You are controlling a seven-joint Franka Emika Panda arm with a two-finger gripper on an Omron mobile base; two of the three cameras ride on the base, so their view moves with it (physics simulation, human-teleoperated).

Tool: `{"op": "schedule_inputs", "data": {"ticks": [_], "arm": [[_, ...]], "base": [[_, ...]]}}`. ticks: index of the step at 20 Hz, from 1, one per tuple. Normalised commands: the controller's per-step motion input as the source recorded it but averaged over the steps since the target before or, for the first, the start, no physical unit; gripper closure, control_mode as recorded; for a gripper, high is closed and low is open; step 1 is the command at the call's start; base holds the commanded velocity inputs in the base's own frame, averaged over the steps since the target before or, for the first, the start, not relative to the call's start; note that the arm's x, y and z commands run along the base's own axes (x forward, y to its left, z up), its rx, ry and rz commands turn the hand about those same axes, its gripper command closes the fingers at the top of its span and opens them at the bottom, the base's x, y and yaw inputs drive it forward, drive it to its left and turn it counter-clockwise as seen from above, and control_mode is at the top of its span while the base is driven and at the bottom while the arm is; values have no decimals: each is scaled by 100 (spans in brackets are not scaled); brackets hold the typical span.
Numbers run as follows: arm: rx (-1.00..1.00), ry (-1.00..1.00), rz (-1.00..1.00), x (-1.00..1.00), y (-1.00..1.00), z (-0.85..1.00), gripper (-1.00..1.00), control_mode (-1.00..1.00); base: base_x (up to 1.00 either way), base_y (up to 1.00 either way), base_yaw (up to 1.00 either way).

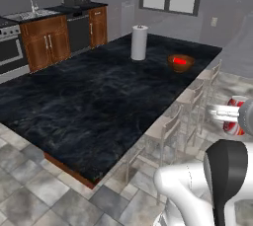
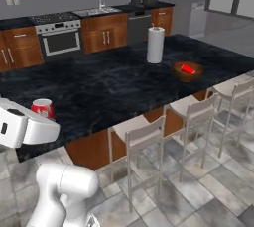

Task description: Open the fridge, grab two sodas, and place both sodas inside the bowl with ice on the dining counter.

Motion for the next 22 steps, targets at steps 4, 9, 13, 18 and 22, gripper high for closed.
{"op": "schedule_inputs", "data": {"ticks": [4, 9, 13, 18, 22], "arm": [[0, 0, 0, 0, 0, 0, 100, 100], [0, 0, 0, 0, 0, 0, 100, 100], [0, 0, 0, 0, 0, 0, 100, 100], [0, 0, 0, 0, 0, 0, 100, 100], [0, 0, 0, 0, 0, 0, 100, 100]], "base": [[24, -100, 0], [37, -95, 11], [46, -83, 20], [46, -71, 27], [42, -70, 28]]}}
